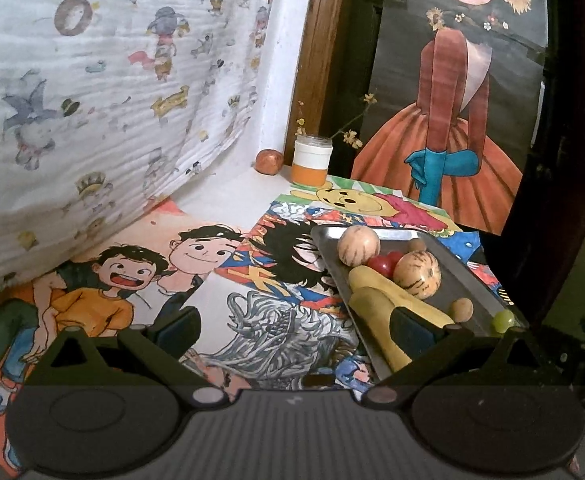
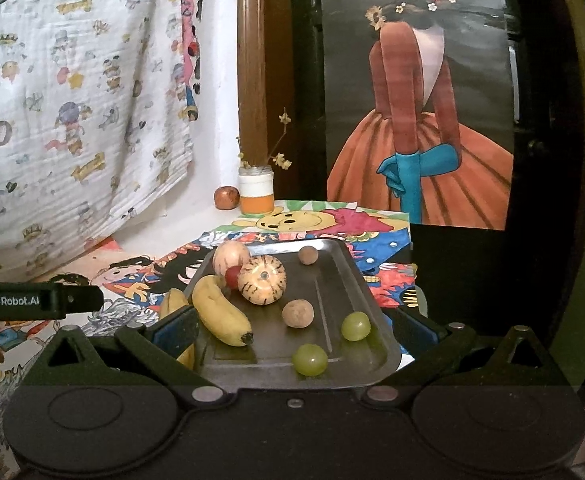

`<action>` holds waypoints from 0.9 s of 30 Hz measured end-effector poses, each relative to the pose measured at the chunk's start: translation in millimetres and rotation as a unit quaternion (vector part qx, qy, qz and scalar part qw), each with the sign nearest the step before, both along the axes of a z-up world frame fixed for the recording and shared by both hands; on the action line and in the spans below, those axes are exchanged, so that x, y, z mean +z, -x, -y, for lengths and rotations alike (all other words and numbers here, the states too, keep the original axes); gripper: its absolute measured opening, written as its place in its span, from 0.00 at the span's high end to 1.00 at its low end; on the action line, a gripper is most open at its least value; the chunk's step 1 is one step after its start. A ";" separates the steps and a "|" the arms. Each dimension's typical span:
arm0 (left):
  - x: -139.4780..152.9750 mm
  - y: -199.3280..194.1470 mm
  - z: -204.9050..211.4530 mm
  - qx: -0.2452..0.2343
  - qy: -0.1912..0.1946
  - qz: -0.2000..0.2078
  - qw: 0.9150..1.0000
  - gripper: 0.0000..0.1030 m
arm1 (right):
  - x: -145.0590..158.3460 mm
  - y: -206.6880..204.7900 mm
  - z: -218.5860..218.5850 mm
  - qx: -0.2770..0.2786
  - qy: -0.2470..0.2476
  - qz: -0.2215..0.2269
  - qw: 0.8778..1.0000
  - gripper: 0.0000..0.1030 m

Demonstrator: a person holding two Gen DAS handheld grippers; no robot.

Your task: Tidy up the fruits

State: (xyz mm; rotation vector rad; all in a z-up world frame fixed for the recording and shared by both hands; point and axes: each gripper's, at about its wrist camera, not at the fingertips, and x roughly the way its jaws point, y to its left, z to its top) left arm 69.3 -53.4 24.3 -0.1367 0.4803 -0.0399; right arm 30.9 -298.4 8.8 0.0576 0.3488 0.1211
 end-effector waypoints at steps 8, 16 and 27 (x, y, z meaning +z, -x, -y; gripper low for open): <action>-0.5 10.6 -4.3 0.006 -0.001 0.016 1.000 0.00 | -4.1 12.4 -2.4 -0.003 -0.009 0.018 1.000 0.01; -7.7 30.9 -7.7 -0.008 -0.027 0.023 0.999 0.00 | -12.0 28.5 -10.1 0.006 -0.009 0.019 1.000 0.01; -14.6 54.9 -21.7 -0.006 -0.030 0.010 0.999 0.00 | -19.7 40.4 -22.2 0.020 0.001 0.014 1.000 0.01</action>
